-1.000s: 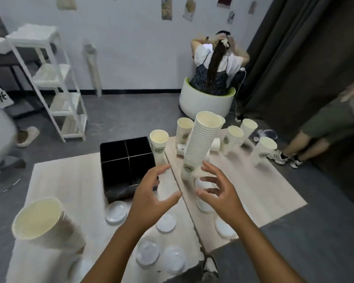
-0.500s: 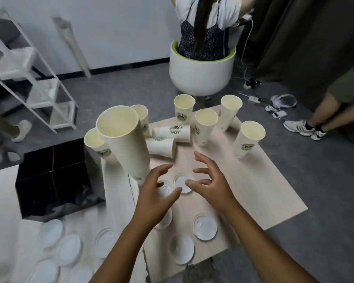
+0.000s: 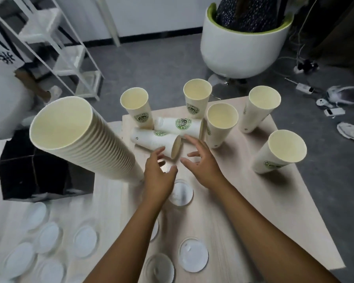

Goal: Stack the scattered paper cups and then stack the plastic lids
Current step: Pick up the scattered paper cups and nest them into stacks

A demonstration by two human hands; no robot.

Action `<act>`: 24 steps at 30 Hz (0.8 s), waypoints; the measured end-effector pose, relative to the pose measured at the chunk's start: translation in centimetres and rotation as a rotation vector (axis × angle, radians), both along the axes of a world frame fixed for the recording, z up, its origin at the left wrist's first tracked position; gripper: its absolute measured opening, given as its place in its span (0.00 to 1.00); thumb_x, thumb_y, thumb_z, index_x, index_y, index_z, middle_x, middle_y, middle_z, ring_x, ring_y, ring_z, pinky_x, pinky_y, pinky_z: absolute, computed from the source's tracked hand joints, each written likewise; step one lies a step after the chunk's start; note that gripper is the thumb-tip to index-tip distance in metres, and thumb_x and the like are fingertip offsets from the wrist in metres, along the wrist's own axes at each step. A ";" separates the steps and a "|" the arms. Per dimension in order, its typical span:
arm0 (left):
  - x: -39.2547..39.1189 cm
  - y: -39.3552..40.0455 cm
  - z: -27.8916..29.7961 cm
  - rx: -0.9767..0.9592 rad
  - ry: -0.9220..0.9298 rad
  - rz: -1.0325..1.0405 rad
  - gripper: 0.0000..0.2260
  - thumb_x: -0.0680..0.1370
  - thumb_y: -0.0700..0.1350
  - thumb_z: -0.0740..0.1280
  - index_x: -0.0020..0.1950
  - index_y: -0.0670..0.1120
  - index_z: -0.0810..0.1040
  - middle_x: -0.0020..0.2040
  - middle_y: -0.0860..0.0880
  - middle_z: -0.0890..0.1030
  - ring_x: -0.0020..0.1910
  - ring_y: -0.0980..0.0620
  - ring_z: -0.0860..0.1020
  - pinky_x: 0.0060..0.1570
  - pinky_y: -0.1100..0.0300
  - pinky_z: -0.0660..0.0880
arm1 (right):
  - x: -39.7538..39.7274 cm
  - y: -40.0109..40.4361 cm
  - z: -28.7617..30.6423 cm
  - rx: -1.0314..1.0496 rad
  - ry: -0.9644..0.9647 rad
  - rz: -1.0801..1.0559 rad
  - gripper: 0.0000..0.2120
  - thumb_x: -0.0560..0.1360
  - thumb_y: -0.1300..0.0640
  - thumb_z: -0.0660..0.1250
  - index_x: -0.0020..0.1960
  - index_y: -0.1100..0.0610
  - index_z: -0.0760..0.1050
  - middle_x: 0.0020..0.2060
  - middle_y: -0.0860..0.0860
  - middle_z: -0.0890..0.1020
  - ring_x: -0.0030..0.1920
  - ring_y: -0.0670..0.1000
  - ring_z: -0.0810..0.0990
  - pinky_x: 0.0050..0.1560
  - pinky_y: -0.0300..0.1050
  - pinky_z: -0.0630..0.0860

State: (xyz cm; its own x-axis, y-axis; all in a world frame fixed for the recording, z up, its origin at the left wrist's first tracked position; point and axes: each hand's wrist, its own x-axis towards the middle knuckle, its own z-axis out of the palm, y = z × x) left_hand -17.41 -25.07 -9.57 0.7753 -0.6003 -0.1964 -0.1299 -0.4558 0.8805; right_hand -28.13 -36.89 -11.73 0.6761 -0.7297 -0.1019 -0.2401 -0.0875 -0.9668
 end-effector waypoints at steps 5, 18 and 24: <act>0.2 -2.4 -1.9 0.052 -0.053 0.083 0.21 0.75 0.40 0.76 0.60 0.57 0.71 0.58 0.50 0.76 0.48 0.62 0.78 0.52 0.59 0.78 | 3.3 -2.6 -3.0 -0.234 0.098 0.113 0.33 0.76 0.68 0.67 0.77 0.48 0.69 0.73 0.46 0.69 0.69 0.49 0.74 0.67 0.46 0.75; -1.1 0.1 -2.4 0.098 -0.204 0.158 0.09 0.78 0.38 0.67 0.49 0.51 0.72 0.48 0.52 0.75 0.44 0.53 0.77 0.46 0.49 0.78 | 2.7 -1.2 -2.0 -0.454 0.084 0.033 0.09 0.77 0.67 0.70 0.51 0.54 0.82 0.49 0.44 0.80 0.50 0.48 0.81 0.52 0.46 0.79; -2.2 4.2 1.9 -0.067 -0.147 0.145 0.15 0.79 0.36 0.70 0.48 0.58 0.74 0.49 0.54 0.79 0.46 0.57 0.80 0.45 0.57 0.79 | -1.1 2.7 2.4 -0.480 -0.030 -0.029 0.08 0.76 0.70 0.73 0.49 0.58 0.83 0.46 0.48 0.81 0.48 0.45 0.81 0.46 0.37 0.79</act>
